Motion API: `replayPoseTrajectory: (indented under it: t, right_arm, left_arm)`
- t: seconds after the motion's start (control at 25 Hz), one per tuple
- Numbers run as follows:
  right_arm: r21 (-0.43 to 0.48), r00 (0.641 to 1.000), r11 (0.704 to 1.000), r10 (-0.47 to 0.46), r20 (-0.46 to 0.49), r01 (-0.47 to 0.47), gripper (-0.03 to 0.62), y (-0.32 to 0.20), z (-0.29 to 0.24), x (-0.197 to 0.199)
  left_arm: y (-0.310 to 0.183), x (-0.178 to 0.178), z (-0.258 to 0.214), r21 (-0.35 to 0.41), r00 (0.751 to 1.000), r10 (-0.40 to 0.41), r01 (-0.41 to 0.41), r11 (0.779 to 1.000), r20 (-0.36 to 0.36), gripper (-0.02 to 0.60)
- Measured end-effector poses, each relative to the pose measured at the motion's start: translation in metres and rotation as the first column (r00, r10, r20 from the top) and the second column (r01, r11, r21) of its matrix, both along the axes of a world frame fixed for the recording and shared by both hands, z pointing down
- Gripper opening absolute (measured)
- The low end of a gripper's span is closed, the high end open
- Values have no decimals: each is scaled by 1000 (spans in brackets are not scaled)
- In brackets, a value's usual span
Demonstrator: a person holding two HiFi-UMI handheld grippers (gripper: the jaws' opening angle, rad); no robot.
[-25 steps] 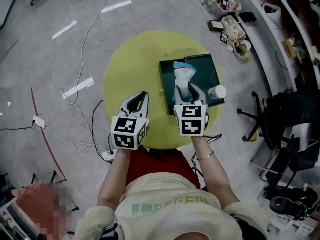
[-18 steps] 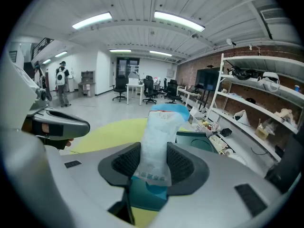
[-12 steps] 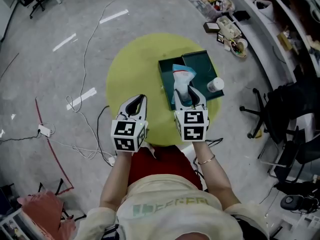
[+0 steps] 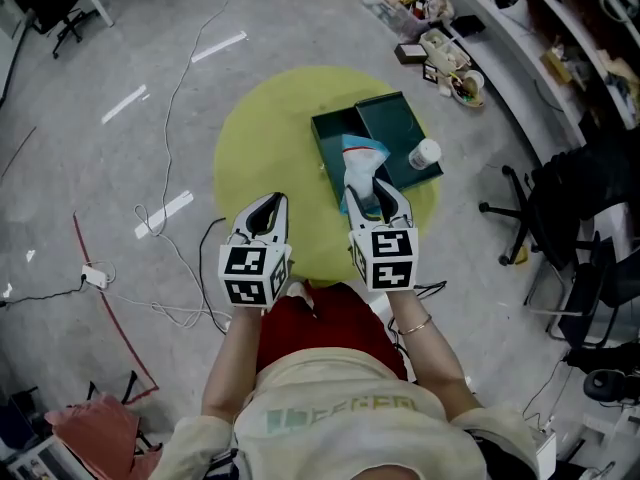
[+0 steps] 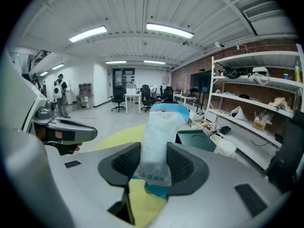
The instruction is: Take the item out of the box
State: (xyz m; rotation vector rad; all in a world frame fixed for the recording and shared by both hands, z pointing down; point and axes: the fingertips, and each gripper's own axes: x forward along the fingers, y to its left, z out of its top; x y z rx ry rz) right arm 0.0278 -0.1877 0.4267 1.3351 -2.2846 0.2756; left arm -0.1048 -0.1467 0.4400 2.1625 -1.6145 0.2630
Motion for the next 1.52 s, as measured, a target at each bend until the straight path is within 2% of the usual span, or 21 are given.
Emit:
replayPoseTrajectory:
  t: [0.44,1.0,1.52]
  right_arm:
    - [20,998,1000,12,54,-13,199,46,-10,2]
    - [32,997,999,23,69,-25,199,87,-17,6]
    - [21,990,997,77,114,-79,199,114,-15,30]
  left_arm:
    - [29,-4,-11,24,1000,21,-22,999,21,31]
    - [62,-7,-14,30,999,34,-35,999,25,31]
    - [82,5,-21,51,997,57,-59,997,43,31]
